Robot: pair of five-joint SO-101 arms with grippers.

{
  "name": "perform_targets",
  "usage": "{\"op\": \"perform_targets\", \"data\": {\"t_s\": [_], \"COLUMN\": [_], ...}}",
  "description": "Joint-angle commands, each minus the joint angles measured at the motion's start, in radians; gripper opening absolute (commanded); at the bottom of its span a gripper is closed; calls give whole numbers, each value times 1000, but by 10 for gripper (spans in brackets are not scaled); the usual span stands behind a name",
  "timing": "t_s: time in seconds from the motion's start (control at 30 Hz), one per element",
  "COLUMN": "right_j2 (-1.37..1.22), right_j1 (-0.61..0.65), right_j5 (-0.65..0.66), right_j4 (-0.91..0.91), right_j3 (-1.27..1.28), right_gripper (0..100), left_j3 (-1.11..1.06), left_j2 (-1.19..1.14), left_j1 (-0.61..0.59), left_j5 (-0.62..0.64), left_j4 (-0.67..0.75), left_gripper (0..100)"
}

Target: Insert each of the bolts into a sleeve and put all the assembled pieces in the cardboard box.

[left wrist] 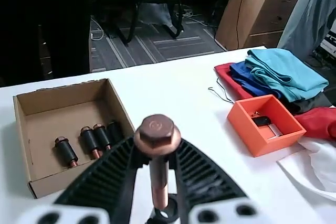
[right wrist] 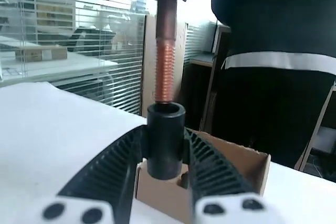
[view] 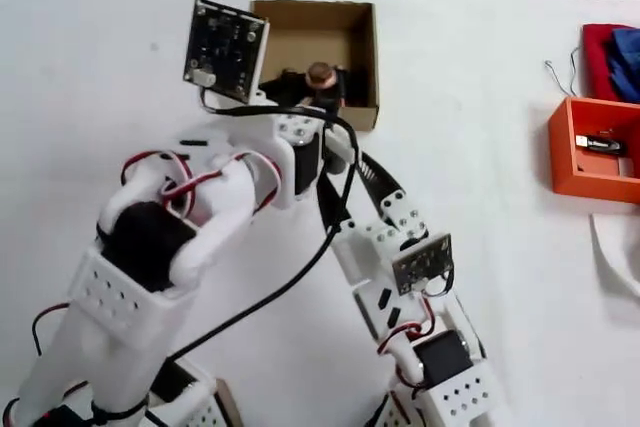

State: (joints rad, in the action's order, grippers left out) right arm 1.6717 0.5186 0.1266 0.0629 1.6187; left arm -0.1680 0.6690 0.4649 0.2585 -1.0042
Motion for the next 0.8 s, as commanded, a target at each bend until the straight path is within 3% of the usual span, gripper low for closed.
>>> {"op": "perform_targets", "data": {"t_s": [0.0,0.53,0.77], "right_j2": [71,110,110], "right_j1": [8,-25,-27], "right_j5": [-8,-6,-2], "right_j4": [53,62,62], "right_j3": [-11,58,58], "right_gripper": [23,23,22], "left_j3": [-19,-30,-31], "left_j2": [2,3,3], "left_j1": [8,18,89], "left_j5": [-5,0,-5], "left_j4": [35,-25,6], "left_gripper": [25,25,25]}}
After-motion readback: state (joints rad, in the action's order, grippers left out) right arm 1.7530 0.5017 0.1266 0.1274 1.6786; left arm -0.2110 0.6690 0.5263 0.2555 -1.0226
